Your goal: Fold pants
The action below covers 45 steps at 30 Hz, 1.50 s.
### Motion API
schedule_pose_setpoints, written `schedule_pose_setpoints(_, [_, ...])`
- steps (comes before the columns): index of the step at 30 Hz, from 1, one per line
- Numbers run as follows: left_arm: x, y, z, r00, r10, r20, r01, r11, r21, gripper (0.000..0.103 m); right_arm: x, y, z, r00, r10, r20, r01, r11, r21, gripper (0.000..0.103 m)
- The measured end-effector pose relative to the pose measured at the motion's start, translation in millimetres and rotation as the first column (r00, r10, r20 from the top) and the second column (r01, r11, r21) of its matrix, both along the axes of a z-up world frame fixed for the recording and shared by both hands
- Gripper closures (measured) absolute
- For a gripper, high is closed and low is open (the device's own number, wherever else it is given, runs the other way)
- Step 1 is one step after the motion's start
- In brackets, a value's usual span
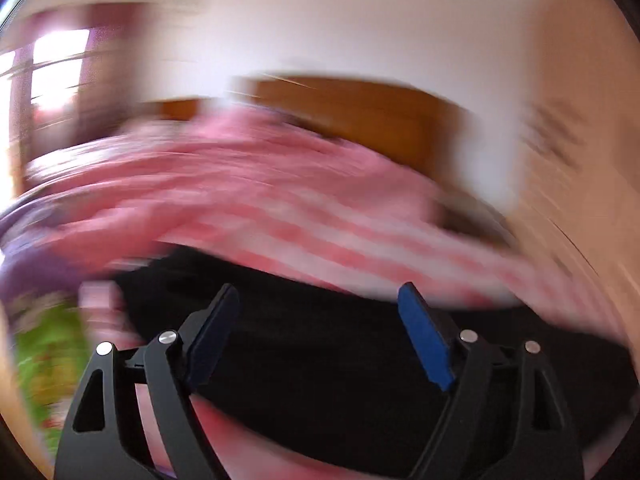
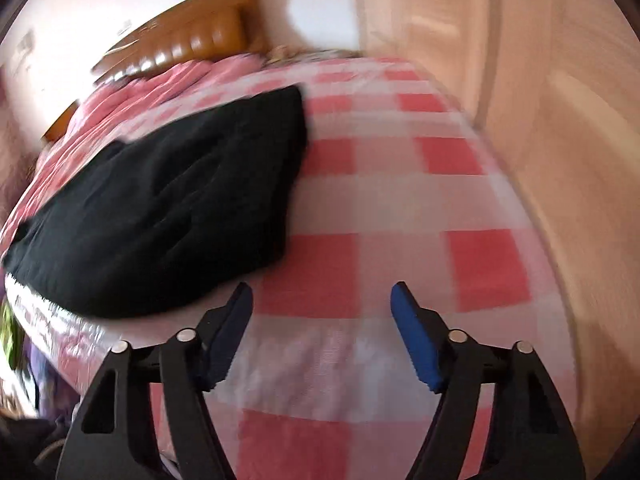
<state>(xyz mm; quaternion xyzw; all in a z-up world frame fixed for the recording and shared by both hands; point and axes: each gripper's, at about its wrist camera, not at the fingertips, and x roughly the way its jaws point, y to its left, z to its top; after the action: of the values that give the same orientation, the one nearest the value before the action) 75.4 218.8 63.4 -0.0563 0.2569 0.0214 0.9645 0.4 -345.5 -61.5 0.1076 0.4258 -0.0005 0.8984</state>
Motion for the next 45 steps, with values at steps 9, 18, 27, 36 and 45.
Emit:
schedule_pose_setpoints(9, [-23.2, -287.3, -33.6, 0.565, -0.810, -0.156, 0.807, 0.582, -0.099, 0.021, 9.4, 8.3, 2.7, 0.994, 0.106, 0.027, -0.106, 0.994, 0.004, 0.035])
schedule_pose_setpoints(18, [-45.8, -370.1, -70.8, 0.388, -0.877, -0.284, 0.915, 0.403, 0.006, 0.021, 21.8, -10.1, 6.7, 0.987, 0.153, 0.042, -0.158, 0.978, 0.137, 0.040])
schedule_pose_setpoints(27, [-6.7, -379.6, -84.6, 0.411, -0.863, -0.295, 0.887, 0.453, -0.090, 0.048, 36.4, -10.4, 27.0, 0.970, 0.237, 0.057, -0.244, 0.944, 0.221, 0.040])
schedule_pose_setpoints(36, [23.3, -334.2, -63.9, 0.530, -0.841, -0.110, 0.769, 0.531, -0.356, 0.091, 25.8, -14.6, 5.1, 0.992, 0.122, -0.021, -0.114, 0.963, 0.243, 0.037])
schedule_pose_setpoints(45, [23.0, -323.9, -61.9, 0.539, -0.837, -0.095, 0.736, 0.523, -0.431, 0.091, 21.7, -24.9, 1.9, 0.999, -0.032, 0.039, 0.018, 0.945, 0.327, 0.094])
